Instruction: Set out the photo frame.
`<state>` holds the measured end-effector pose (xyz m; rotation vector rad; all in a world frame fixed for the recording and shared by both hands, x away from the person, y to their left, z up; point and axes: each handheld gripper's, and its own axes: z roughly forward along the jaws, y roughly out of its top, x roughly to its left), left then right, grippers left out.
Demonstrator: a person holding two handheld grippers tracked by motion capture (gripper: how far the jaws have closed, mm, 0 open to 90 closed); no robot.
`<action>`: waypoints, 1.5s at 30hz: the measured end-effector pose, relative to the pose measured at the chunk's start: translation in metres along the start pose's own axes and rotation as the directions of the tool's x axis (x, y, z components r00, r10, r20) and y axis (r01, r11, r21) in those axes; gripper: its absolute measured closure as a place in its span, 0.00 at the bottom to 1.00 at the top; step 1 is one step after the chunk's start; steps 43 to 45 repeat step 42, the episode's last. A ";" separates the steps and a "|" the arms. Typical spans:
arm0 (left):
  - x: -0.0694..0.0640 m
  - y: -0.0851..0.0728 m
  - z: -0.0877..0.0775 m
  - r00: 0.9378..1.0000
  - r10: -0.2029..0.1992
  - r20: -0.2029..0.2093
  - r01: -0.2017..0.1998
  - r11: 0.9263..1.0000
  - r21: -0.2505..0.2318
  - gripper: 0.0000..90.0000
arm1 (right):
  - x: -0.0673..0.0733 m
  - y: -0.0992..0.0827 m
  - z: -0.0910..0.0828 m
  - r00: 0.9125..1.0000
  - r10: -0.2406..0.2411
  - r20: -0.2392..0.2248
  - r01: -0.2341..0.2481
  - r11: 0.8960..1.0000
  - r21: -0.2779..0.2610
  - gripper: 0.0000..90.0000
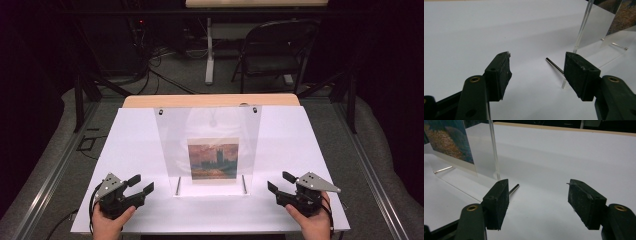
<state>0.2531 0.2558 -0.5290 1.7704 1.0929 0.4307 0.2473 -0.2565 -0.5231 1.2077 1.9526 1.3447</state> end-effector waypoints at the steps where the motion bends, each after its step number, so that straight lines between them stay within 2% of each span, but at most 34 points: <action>1: 0.000 -0.001 0.001 1.000 0.001 0.003 -0.001 1.000 0.009 0.43 | 0.001 -0.001 0.001 1.000 -0.005 -0.001 0.005 1.000 0.008 0.37; 4: 0.000 -0.002 0.004 1.000 0.001 0.022 -0.001 1.000 0.021 0.44 | 0.002 -0.003 0.004 1.000 -0.027 -0.002 0.027 1.000 0.000 0.37; 8: -0.003 -0.003 0.009 1.000 0.007 0.028 -0.009 0.999 0.043 0.44 | 0.003 -0.007 0.010 0.999 -0.032 -0.011 0.033 0.998 0.057 0.37; 11: -0.004 -0.004 0.012 0.999 0.019 0.029 -0.021 0.998 0.066 0.44 | 0.003 -0.009 0.014 0.999 -0.028 -0.019 0.030 0.995 0.096 0.37; 16: -0.004 -0.005 0.015 1.000 0.022 0.020 -0.024 0.996 0.088 0.44 | 0.001 -0.012 0.019 0.998 0.012 -0.059 -0.004 0.991 0.136 0.37; 20: -0.003 -0.006 0.016 1.000 0.016 0.017 -0.017 0.995 0.098 0.43 | 0.000 -0.013 0.020 0.997 0.021 -0.069 -0.012 0.991 0.133 0.37; 27: -0.005 -0.006 0.017 0.999 0.036 0.012 -0.037 0.994 0.106 0.40 | 0.000 -0.013 0.020 0.997 0.030 -0.077 -0.019 0.990 0.138 0.37; 34: -0.004 -0.006 0.018 1.000 0.025 0.010 -0.026 0.994 0.108 0.39 | 0.001 -0.014 0.021 0.997 0.027 -0.074 -0.015 0.987 0.160 0.36; 45: -0.003 -0.006 0.019 1.000 0.017 0.007 -0.017 0.994 0.109 0.39 | 0.001 -0.014 0.021 0.997 0.025 -0.067 -0.014 0.987 0.160 0.36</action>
